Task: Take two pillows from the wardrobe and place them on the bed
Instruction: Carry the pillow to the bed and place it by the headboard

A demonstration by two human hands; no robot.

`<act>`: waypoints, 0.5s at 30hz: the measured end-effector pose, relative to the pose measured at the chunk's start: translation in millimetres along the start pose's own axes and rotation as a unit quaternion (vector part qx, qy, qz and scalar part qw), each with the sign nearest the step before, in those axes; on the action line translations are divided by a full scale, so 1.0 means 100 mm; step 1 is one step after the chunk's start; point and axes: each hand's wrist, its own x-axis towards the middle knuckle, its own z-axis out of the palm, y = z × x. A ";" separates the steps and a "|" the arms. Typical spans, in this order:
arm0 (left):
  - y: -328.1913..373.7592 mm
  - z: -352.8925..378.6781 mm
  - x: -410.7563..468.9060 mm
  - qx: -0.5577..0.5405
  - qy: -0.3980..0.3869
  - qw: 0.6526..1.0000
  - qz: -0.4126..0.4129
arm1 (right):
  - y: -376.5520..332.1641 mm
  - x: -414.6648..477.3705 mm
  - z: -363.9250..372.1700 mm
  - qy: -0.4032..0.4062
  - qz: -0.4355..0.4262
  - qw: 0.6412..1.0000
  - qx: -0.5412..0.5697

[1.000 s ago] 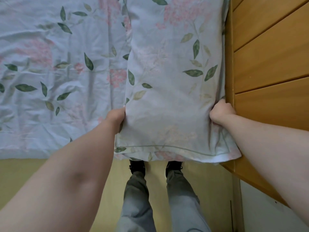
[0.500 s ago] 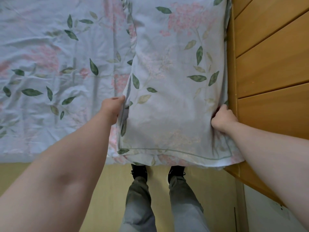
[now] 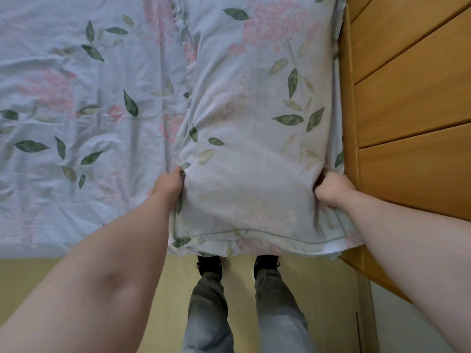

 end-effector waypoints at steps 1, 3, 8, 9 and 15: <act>-0.11 0.00 -0.07 -0.046 -0.016 0.999 -0.017 | 0.02 -0.02 0.03 -0.010 0.007 1.000 -0.002; -0.30 0.00 -0.28 -0.078 -0.030 0.996 -0.019 | 0.03 -0.07 0.09 -0.037 0.025 0.999 -0.004; -0.76 0.20 -0.57 0.105 -0.030 0.993 0.051 | 0.13 -0.27 0.16 -0.068 0.070 0.992 -0.078; -0.85 0.25 -0.62 0.142 -0.036 0.987 0.066 | 0.17 -0.29 0.18 -0.080 0.094 0.986 -0.112; -1.04 0.35 -0.69 0.241 -0.053 0.968 0.037 | 0.09 -0.41 0.17 -0.178 0.097 0.947 -0.247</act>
